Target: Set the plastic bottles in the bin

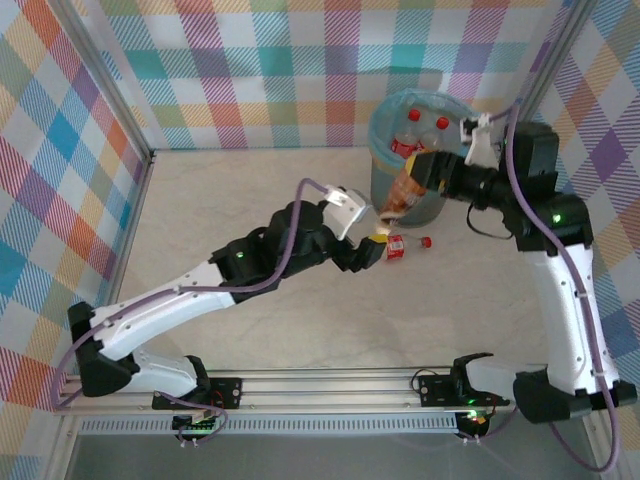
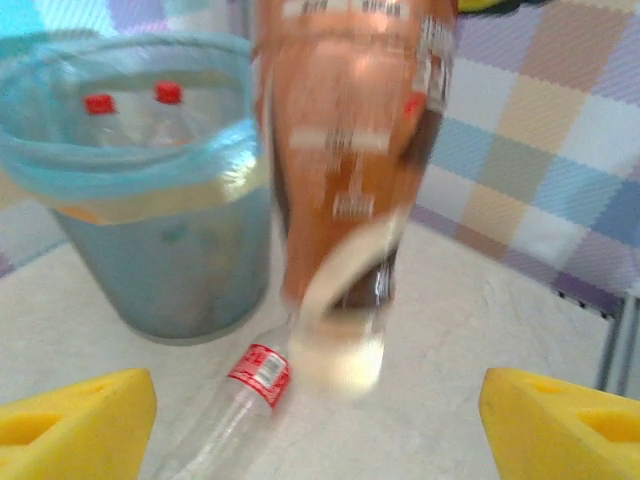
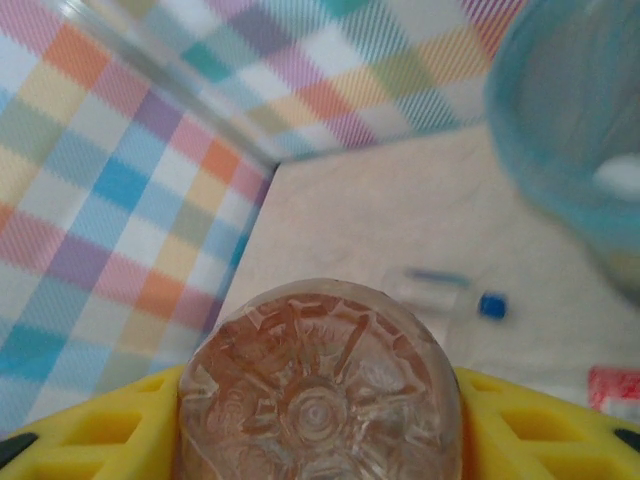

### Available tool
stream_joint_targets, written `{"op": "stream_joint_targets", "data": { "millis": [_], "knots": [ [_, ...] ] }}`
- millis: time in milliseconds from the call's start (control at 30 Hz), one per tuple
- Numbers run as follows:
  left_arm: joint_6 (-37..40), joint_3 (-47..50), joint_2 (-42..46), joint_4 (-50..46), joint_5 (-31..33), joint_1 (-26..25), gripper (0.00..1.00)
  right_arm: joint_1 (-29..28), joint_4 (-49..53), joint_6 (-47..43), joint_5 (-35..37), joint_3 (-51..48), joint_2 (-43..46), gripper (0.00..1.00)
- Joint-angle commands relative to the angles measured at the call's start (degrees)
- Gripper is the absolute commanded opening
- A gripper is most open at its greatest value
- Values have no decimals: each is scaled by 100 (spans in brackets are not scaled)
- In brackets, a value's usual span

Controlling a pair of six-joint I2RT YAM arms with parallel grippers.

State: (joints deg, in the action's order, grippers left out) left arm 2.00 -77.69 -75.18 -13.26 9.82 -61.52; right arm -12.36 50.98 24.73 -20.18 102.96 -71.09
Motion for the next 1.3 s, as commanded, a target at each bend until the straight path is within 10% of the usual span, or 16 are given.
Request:
{"op": "stream_joint_targets", "data": {
  "millis": [0, 367, 1267],
  "knots": [
    [-2, 215, 453, 191, 563, -2, 86, -12, 263, -738, 1328, 921, -545, 52],
    [-23, 535, 933, -80, 797, 129, 86, -12, -645, -1592, 3664, 1654, -1973, 46],
    [-325, 931, 815, -32, 496, 544, 86, -3, -1596, -1498, 2935, -12, -3557, 52]
  ]
}}
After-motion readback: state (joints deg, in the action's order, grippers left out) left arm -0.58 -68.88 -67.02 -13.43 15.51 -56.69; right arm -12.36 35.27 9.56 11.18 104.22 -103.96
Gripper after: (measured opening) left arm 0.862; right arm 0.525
